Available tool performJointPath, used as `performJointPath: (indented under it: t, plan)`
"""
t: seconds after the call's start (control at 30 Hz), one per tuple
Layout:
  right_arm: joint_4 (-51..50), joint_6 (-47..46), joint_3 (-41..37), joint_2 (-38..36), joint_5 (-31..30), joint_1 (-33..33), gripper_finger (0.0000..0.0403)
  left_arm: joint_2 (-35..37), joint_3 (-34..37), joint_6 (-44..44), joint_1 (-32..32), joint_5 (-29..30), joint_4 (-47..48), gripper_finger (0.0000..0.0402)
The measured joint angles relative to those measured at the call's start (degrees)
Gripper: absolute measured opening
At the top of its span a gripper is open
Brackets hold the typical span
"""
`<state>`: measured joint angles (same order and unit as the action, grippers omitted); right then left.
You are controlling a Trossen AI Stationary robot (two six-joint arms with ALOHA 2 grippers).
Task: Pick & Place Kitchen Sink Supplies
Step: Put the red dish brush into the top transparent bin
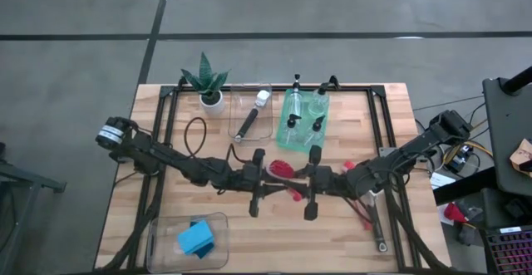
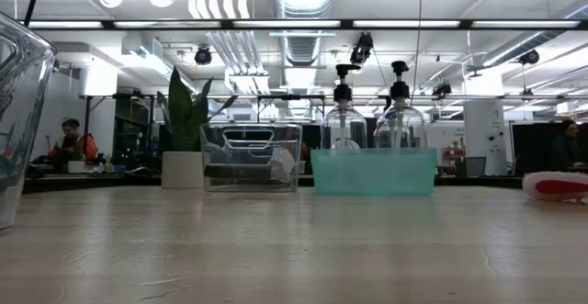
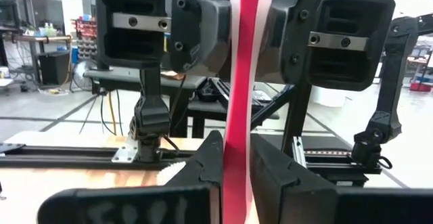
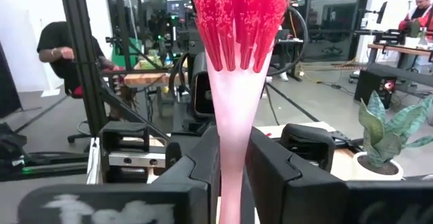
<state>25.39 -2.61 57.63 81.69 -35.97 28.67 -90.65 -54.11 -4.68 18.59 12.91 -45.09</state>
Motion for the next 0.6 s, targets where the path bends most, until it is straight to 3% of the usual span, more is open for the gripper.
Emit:
performJointPath:
  t: [0.47,0.6]
  plan:
    - [-8.7,2.0,-0.1,-1.5,-0.5,3.1,0.0188,4.7,0.0,-4.6,0.0,1.8,12.6,0.0037]
    - [-10.7,0.9,-0.1,-1.5,0.0,3.5,0.0206,8.8,0.0,-6.4,-0.1,6.8,20.0,0.0039]
